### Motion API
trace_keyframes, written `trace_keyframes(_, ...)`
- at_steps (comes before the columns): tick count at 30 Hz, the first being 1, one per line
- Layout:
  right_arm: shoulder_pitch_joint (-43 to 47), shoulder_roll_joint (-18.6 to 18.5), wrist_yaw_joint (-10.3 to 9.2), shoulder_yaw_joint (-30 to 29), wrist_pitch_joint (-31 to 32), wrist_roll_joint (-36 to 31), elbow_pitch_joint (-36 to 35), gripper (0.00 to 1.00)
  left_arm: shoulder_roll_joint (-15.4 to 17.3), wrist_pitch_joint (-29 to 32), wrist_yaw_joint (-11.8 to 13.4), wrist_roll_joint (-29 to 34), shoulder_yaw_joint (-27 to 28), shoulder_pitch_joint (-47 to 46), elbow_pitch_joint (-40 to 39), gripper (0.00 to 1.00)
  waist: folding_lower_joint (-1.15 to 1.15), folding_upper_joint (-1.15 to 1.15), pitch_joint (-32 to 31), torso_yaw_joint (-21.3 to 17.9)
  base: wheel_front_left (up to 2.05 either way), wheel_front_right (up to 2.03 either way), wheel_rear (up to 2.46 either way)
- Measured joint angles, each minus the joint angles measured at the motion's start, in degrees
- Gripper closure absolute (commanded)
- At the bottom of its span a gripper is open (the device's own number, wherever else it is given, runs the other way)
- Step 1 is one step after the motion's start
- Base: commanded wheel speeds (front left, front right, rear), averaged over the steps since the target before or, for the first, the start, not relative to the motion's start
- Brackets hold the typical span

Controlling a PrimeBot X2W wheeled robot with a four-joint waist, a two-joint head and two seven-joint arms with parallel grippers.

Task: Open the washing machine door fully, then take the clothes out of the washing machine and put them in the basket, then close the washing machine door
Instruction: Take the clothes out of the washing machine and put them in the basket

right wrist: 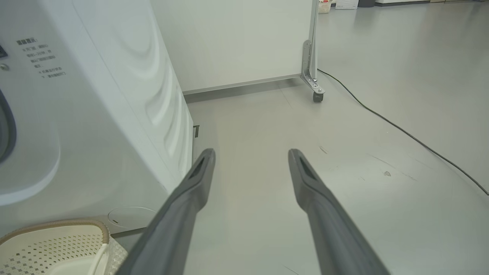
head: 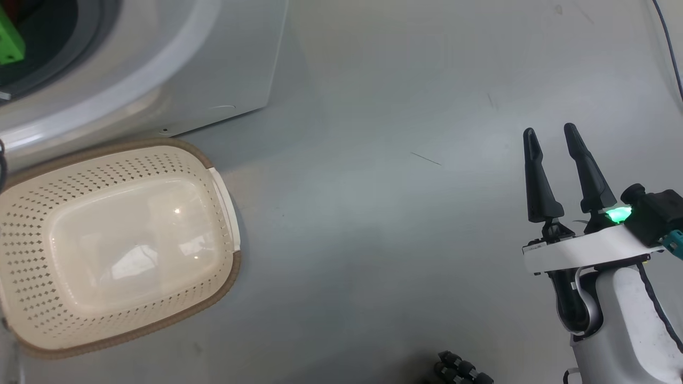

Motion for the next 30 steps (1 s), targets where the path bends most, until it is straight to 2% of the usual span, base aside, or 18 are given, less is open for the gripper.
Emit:
trace_keyframes(13, -1.14, -0.02, 0.00, 0.76, 0.00, 1.03, 1.07, 0.00, 1.32, 3.61, 0.00, 6.54, 4.50, -2.34, 4.68, 0.00, -0.01, 0.00, 2.41, -2.46, 0.00, 0.00, 0.00)
trace_keyframes(14, -1.37, -0.02, 0.00, 0.76, 0.00, 1.04, 1.21, 0.00, 1.29, 3.67, 0.00, 6.80, 4.86, -2.54, 5.12, 0.08, -0.01, 0.00, 2.50, -2.53, 0.00, 0.00, 0.00)
trace_keyframes(15, -1.62, -0.03, 0.00, 0.77, 0.00, 1.08, 1.31, 0.00, 1.20, 3.70, 0.00, 7.13, 5.36, -2.63, 5.53, 0.32, -0.01, 0.00, 2.55, -2.58, 0.00, 0.00, 0.00)
trace_keyframes(17, -1.81, -0.07, 0.00, 0.76, 0.00, 1.09, 1.33, 0.00, 1.14, 3.70, 0.00, 7.39, 5.79, -2.71, 5.77, 1.00, -0.01, 0.00, 2.60, -2.61, 0.00, 0.00, 0.00)
trace_keyframes(30, -2.99, -0.98, 0.00, -0.09, 0.00, 1.51, 1.54, 0.00, -1.87, 1.48, 0.00, 10.01, 7.05, -3.13, 5.92, 1.00, -0.01, 0.00, 2.66, -1.71, 0.00, 0.00, 0.00)
